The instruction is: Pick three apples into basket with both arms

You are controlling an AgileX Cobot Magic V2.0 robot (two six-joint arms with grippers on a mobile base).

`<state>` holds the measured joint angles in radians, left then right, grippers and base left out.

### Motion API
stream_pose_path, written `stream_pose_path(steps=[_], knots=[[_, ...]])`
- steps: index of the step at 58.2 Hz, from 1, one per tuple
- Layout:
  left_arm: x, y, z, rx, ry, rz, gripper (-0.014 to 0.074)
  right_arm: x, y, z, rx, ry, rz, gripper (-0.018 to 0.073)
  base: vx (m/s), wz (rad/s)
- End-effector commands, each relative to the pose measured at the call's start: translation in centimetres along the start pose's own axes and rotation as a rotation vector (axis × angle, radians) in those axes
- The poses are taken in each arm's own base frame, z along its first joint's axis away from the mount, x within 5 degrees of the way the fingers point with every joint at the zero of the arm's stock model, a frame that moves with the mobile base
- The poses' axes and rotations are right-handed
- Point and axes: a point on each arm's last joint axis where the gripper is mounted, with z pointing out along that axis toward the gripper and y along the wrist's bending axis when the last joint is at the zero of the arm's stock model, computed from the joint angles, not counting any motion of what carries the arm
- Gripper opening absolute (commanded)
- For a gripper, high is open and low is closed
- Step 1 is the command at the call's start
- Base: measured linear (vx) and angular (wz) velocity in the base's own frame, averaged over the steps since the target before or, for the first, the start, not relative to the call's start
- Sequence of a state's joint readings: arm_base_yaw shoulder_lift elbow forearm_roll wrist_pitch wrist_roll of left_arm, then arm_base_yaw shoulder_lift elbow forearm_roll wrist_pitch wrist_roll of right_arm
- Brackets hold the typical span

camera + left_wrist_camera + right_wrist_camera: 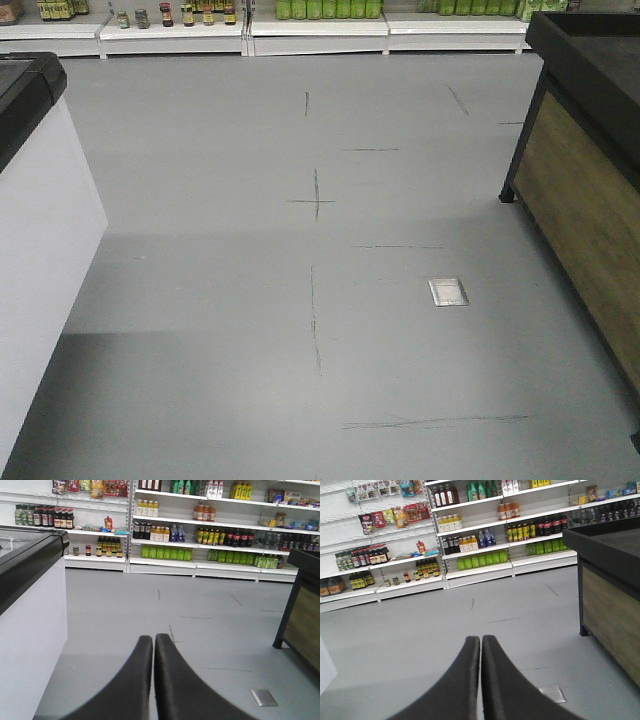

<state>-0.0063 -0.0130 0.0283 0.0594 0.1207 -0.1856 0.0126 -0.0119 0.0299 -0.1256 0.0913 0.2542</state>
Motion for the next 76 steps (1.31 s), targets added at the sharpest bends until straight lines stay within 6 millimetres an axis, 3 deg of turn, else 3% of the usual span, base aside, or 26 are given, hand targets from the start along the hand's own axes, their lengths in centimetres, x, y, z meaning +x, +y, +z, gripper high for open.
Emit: stream_pose_path(steps=[1, 76], knots=[[-1.54, -0.25, -0.29, 0.022, -0.107, -0.010, -0.0006, -0.34, 0.10, -0.05, -0.014, -0.073, -0.019, -0.0005, 0.00, 0.00], [-1.54, -0.25, -0.29, 0.022, -0.107, -0.010, -0.0006, -0.34, 0.10, -0.05, -0.014, -0.073, -0.019, -0.0005, 0.00, 0.00]])
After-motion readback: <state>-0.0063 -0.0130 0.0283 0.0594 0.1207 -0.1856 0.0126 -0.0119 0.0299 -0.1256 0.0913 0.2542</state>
